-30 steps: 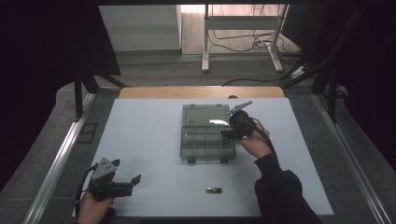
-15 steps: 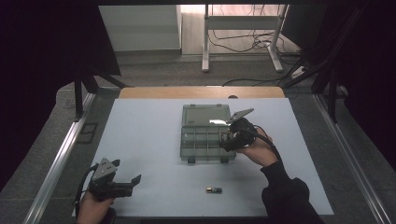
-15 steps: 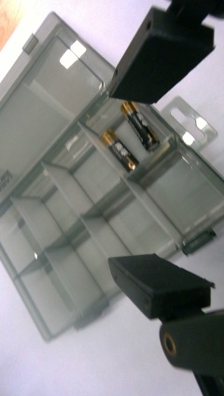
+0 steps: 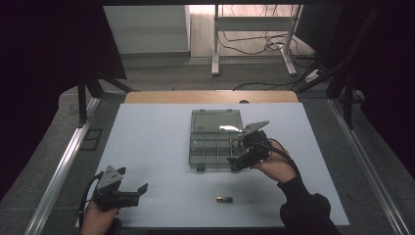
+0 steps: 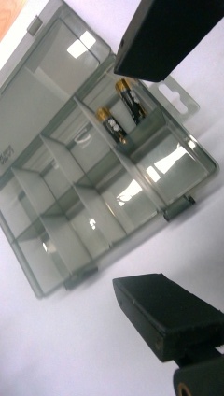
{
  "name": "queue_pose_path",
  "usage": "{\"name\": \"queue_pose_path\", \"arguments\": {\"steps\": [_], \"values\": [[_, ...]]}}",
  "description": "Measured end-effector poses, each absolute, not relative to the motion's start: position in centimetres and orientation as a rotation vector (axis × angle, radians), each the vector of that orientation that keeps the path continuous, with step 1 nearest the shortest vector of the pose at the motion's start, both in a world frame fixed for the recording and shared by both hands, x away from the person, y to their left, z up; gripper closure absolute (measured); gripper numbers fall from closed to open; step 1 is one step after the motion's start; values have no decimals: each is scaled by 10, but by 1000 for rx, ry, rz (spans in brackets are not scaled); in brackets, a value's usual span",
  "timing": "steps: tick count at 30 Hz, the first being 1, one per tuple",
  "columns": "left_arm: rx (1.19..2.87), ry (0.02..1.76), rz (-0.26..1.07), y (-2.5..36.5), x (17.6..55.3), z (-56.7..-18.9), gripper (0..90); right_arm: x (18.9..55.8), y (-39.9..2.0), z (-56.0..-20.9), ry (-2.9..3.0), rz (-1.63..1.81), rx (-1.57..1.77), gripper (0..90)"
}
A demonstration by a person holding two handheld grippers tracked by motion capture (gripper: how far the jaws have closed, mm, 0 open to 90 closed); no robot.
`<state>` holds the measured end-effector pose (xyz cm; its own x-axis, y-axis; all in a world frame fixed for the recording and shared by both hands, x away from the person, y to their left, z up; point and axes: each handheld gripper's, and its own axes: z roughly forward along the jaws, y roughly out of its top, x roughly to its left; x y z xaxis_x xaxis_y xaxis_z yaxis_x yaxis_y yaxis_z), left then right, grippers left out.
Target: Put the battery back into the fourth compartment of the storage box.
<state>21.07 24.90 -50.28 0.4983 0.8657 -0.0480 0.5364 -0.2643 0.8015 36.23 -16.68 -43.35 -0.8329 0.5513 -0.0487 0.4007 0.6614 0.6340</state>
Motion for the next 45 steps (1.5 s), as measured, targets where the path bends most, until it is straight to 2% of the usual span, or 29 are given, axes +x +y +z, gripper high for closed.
{"name": "queue_pose_path", "arguments": {"steps": [16, 24, 36, 45], "values": [[1944, 1155, 524, 249, 210, -503, 30, 332, -165, -438, 2697, 863, 810, 3], [1943, 1156, 524, 249, 210, -503, 30, 314, -162, -441, 2698, 833, 739, 130], [1943, 1156, 524, 249, 210, -503, 30, 298, -152, -454, 2759, 823, 672, 213], [1944, 1155, 525, 249, 210, -503, 30, 289, -142, -468, 2879, 819, 594, 397]]}}
